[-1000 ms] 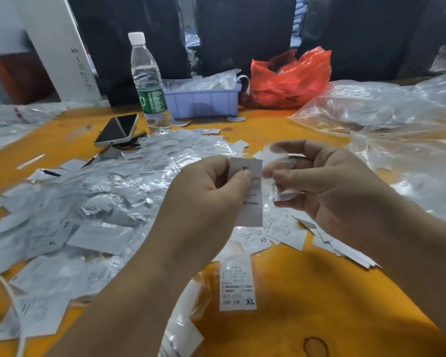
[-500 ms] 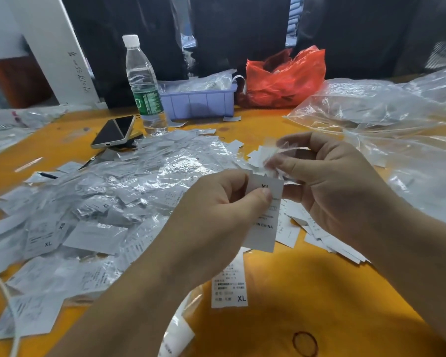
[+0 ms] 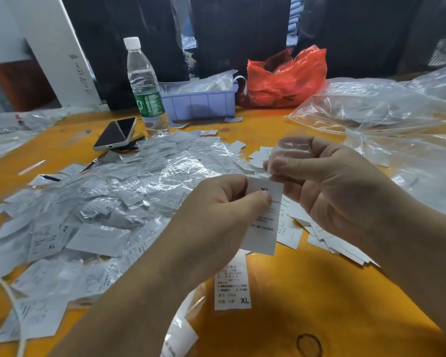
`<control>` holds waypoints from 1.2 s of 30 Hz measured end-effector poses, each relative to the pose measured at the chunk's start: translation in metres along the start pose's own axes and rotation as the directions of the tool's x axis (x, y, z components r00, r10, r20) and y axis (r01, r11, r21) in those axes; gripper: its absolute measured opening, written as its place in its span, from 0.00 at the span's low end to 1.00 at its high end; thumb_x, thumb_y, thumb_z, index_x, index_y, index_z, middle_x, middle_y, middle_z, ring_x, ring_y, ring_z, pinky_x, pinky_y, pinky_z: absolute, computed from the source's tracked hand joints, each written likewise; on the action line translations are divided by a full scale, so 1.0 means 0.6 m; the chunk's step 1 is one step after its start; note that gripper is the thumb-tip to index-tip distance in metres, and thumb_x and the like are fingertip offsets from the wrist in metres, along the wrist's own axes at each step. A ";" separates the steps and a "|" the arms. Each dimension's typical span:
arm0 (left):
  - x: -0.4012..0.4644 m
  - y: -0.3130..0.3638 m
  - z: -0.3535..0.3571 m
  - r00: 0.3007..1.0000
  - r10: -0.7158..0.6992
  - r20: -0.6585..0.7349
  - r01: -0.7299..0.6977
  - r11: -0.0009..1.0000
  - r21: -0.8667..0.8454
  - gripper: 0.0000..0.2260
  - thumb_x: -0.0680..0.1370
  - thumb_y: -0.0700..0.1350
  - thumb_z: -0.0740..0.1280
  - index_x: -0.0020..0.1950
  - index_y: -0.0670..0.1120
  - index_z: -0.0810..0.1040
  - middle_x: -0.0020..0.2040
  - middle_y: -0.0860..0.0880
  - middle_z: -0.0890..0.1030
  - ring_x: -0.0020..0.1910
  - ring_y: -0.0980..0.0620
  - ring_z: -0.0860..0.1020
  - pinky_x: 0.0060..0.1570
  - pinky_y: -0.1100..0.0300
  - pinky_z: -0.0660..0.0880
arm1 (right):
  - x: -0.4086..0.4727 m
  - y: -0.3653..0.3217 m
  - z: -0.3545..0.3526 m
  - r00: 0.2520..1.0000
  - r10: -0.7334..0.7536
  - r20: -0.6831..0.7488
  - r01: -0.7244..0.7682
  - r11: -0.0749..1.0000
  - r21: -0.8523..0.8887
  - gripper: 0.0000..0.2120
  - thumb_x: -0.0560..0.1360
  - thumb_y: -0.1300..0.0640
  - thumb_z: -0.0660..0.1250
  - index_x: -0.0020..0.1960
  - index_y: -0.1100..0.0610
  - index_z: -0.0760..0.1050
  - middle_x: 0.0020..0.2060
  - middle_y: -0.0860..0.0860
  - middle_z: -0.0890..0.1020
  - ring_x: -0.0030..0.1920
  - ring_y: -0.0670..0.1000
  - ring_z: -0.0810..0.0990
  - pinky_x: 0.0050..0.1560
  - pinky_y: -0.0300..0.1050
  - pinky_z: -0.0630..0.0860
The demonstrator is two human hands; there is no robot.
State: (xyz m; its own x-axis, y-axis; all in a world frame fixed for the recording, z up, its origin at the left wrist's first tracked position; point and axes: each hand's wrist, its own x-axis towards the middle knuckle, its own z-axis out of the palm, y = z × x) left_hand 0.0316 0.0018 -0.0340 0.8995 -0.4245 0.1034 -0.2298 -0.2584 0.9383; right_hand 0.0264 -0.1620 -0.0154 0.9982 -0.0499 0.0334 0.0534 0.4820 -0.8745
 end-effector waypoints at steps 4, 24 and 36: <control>0.001 -0.003 -0.002 0.999 0.000 -0.042 0.000 1.000 0.003 0.09 0.71 0.55 0.64 0.46 0.56 0.82 0.34 0.56 0.81 0.33 0.58 0.78 0.34 0.58 0.74 | -0.003 0.001 0.003 0.999 -0.018 0.043 0.018 1.000 -0.005 0.23 0.59 0.70 0.67 0.54 0.65 0.73 0.37 0.60 0.83 0.37 0.55 0.85 0.35 0.42 0.81; -0.005 0.007 -0.006 0.964 0.100 -0.245 -0.060 0.984 0.166 0.12 0.78 0.51 0.68 0.37 0.46 0.82 0.33 0.49 0.81 0.30 0.59 0.77 0.28 0.68 0.72 | -0.014 0.014 0.010 0.981 0.097 0.168 -0.056 0.970 -0.235 0.37 0.58 0.74 0.71 0.65 0.57 0.71 0.61 0.57 0.77 0.52 0.58 0.84 0.43 0.48 0.83; 0.005 0.003 -0.020 0.983 -0.086 -0.162 0.072 0.993 -0.091 0.14 0.67 0.57 0.73 0.37 0.46 0.82 0.31 0.52 0.77 0.30 0.59 0.73 0.27 0.68 0.69 | -0.006 0.003 -0.001 0.927 0.296 0.229 -0.213 0.920 -0.330 0.13 0.60 0.62 0.72 0.45 0.60 0.80 0.30 0.52 0.75 0.28 0.46 0.71 0.25 0.36 0.67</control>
State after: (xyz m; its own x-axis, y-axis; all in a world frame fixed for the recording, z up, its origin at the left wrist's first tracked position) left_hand 0.0383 0.0105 -0.0280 0.9642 -0.2545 0.0742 -0.1297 -0.2087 0.9693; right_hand 0.0231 -0.1616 -0.0171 0.9476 0.2970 -0.1175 -0.1722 0.1651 -0.9711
